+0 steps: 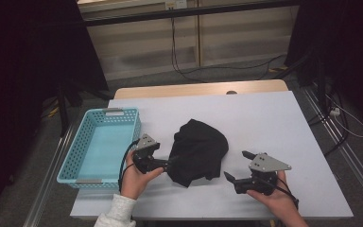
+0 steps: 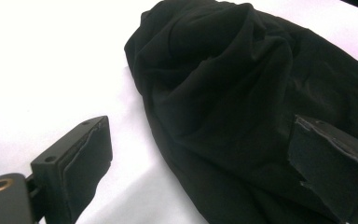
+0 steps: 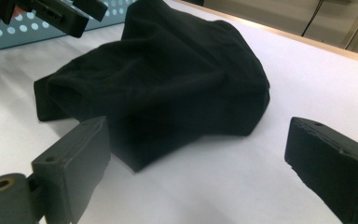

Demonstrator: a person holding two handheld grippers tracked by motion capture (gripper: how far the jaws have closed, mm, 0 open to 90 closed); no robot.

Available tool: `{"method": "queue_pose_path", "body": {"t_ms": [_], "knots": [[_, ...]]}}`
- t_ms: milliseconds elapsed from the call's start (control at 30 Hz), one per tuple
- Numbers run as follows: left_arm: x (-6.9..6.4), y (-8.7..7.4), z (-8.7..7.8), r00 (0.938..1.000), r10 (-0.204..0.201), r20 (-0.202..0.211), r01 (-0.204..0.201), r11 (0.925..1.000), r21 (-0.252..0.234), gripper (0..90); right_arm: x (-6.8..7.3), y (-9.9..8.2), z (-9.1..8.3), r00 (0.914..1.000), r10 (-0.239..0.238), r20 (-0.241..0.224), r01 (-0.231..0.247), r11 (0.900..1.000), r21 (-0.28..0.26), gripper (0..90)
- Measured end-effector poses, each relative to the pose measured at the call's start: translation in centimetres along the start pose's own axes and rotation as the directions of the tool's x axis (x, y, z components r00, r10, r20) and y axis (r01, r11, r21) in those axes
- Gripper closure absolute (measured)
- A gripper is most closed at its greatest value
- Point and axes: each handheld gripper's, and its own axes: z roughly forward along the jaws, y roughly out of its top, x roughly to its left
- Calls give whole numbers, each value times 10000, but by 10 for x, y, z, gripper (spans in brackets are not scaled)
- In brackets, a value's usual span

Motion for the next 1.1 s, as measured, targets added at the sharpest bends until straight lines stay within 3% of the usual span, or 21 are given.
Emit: {"method": "queue_pose_path", "body": {"t_ms": [200, 400, 500, 567, 667, 700, 733, 767, 833, 900, 933, 967, 1000, 1100], "knots": [[1, 1, -5, 9999, -86, -112, 84, 9999, -131, 69, 11, 8, 14, 9973, -455, -575, 465, 9988, 164, 112], [1, 0, -3, 9999, -38, -154, 36, 10000, -91, 72, 26, 14, 32, 9885, -942, -1183, 990, 9944, 360, 154], [-1, 1, -3, 9999, 5, -141, -7, 9999, -106, 72, 31, 16, 41, 9819, -1195, -1469, 1308, 9890, 696, 250], [-3, 1, -4, 9999, 55, -121, -56, 10000, -83, 73, 35, 17, 46, 9788, -1548, -1344, 1678, 9816, 909, 321], [-4, 1, -5, 9998, 108, -157, -109, 9999, -75, 76, 34, 17, 53, 9755, -1922, -1069, 2061, 9686, 1393, 571], [-5, 1, -6, 9999, 59, -135, -61, 9999, -108, 76, 28, 18, 51, 9845, -1414, -1033, 1542, 9796, 1291, 788], [-5, 1, -6, 9999, 60, -141, -61, 9999, -117, 76, 28, 18, 51, 9845, -1414, -1033, 1542, 9796, 1291, 788], [-4, 1, -6, 9998, 115, -149, -117, 9999, -122, 76, 19, 22, 47, 9874, -1200, -1032, 1316, 9846, 1148, 880], [-4, 2, -6, 9999, 77, -154, -79, 9999, -125, 76, 15, 23, 44, 9900, -1117, -860, 1206, 9870, 1066, 889], [-5, 2, -5, 9999, 96, -128, -97, 9999, -114, 77, -1, 25, 34, 9969, -561, -549, 601, 9955, 733, 894], [-5, 2, -5, 9999, 101, -127, -102, 9999, -105, 77, -1, 25, 34, 9969, -561, -549, 601, 9955, 733, 894], [-6, 2, -5, 9999, 133, -84, -134, 9999, -86, 78, -13, 25, 26, 9996, -103, -268, 117, 9986, 523, 894], [-6, 2, -5, 9999, 133, -84, -134, 9999, -86, 78, -13, 25, 26, 9996, -103, -268, 117, 9986, 523, 894], [-7, 2, -4, 9999, 145, -27, -145, 9998, -114, 82, -32, 20, 15, 9989, 445, 178, -452, 9981, 426, 893]]}}
